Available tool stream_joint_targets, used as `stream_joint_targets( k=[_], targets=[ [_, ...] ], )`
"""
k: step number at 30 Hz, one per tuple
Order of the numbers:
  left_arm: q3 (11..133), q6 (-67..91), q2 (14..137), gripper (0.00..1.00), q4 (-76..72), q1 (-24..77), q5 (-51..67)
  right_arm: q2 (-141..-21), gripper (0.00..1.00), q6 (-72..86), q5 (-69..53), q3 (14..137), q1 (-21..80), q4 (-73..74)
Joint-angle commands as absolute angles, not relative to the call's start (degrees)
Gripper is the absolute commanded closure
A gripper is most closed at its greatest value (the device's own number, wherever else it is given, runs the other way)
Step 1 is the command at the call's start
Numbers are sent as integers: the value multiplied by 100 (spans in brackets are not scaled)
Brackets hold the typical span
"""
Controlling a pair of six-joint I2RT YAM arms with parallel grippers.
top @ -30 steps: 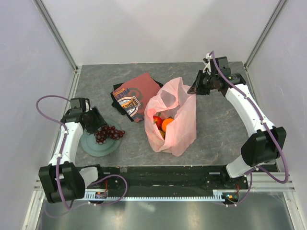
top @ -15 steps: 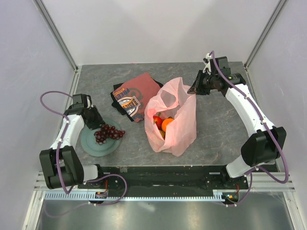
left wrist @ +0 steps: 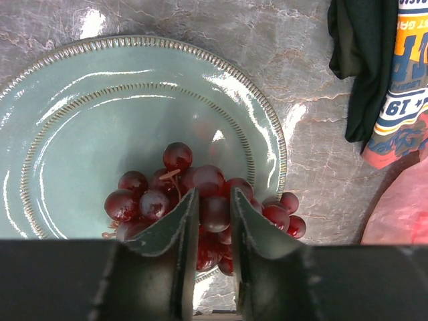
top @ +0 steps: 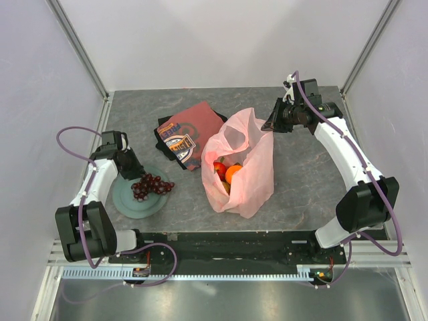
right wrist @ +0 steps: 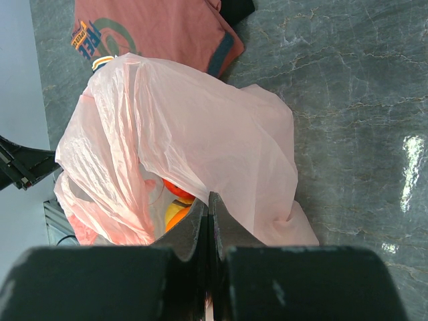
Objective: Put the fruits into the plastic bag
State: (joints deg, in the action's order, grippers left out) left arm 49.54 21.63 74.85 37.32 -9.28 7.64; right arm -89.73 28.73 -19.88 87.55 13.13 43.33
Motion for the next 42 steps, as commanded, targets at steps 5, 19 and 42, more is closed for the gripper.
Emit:
stream_joint_targets(
  k=[5, 19, 42],
  targets=[
    [5097, 2179, 7137, 84, 3735, -949, 738, -8974, 97, 2892, -2013, 8859, 1310, 4184],
    [5861, 2250, 6478, 86, 3929, -940, 1186, -8947, 97, 2883, -2021, 8877, 1309, 4175],
    [7724, 3032, 6723, 87, 1759, 1492, 2566, -8930, 97, 2883, -1978, 8938, 1336, 4192]
  ],
)
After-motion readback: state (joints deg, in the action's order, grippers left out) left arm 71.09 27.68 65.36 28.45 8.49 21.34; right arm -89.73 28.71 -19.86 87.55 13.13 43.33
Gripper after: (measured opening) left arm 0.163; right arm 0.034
